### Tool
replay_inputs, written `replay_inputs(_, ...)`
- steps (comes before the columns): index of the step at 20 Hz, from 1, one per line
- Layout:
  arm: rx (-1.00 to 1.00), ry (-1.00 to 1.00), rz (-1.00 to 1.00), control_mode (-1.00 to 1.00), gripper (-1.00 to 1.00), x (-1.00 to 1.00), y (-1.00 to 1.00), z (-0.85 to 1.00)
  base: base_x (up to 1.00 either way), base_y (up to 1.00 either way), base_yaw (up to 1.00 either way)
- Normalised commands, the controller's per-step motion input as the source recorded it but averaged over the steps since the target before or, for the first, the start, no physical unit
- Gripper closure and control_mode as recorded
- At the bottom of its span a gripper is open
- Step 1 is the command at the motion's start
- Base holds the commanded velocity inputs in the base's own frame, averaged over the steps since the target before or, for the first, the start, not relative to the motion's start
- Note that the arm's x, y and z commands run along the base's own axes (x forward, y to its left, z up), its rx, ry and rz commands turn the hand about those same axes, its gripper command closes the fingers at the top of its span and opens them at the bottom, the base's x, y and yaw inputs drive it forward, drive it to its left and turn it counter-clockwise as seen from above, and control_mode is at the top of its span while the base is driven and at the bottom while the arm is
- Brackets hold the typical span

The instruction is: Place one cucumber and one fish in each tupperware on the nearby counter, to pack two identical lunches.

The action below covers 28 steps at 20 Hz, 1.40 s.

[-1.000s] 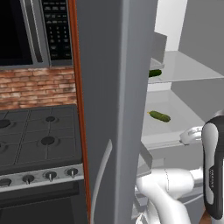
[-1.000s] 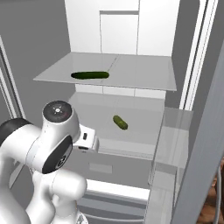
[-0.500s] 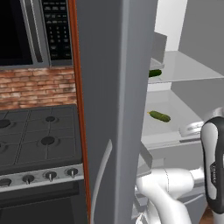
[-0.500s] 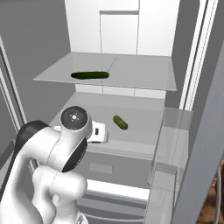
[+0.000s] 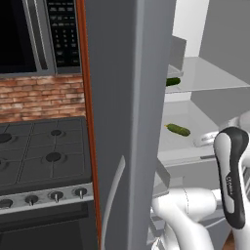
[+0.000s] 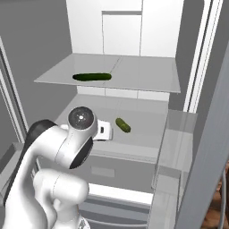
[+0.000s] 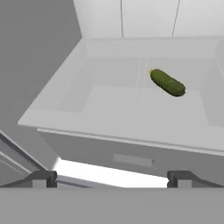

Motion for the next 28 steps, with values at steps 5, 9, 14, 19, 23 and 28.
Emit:
replay_inputs(5, 0.00, 0.00, 0.03, -1.00, -1.00, 0.27, -0.01, -0.04, 0.00, 0.00, 0.00)
replay_inputs(9, 0.00, 0.00, 0.05, -1.00, -1.00, 0.29, -0.06, -0.13, 0.00, 0.00, 0.00)
replay_inputs(14, 0.00, 0.00, 0.03, -1.00, -1.00, 0.32, -0.07, -0.17, 0.00, 0.00, 0.00)
replay_inputs(19, 0.00, 0.00, 0.02, -1.00, -1.00, 0.42, -0.11, -0.10, 0.00, 0.00, 0.00)
replay_inputs(23, 0.00, 0.00, 0.00, -1.00, -1.00, 0.37, -0.14, -0.04, 0.00, 0.00, 0.00)
replay_inputs(28, 0.00, 0.00, 0.00, -1.00, -1.00, 0.30, -0.17, -0.09, 0.00, 0.00, 0.00)
